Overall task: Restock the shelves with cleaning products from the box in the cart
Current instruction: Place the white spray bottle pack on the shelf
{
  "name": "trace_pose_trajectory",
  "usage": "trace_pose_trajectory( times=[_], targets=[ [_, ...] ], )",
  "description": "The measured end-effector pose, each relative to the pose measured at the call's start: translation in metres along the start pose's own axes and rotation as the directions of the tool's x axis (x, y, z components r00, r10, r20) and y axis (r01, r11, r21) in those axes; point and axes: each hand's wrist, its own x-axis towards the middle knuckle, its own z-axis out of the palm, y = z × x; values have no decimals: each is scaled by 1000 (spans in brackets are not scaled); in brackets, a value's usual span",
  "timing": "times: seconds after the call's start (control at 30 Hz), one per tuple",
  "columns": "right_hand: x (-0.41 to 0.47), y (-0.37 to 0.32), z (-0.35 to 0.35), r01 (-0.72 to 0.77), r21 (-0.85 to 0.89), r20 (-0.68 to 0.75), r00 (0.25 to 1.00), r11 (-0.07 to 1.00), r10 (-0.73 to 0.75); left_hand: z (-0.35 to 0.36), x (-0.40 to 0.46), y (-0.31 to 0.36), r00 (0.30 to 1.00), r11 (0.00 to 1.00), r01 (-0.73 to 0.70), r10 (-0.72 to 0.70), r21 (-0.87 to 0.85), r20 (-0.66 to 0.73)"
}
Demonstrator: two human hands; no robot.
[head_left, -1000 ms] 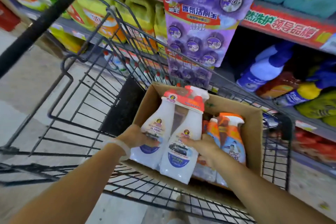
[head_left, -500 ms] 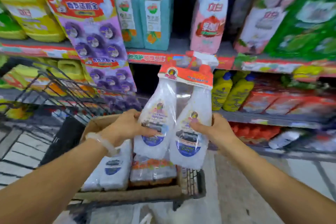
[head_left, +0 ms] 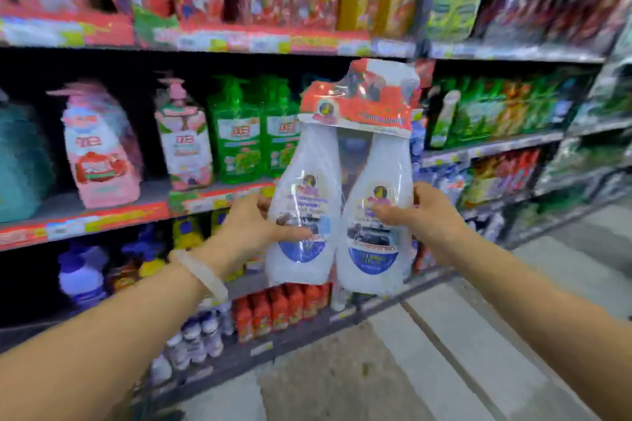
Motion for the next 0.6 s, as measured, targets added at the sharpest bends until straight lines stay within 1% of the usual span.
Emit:
trace_pose_trajectory(
  times=[0.1,0.27,0.43,0.6],
  targets=[
    [10,0,-62,-5,1,-118,993,1000,5,49,30,46,998,998,-65,65,26,19],
    [38,9,-149,3,-29,-245,969,1000,-10,131,75,107,980,981,-187,190,-58,56],
    [94,22,-229,18,-22,-319,947,1000,-24,212,148,148,962,965,-239,250,-109,108],
    [180,33,-308,15,-39,-367,930,999,-29,278,237,201,940,943,-292,314,-158,131]
  ],
)
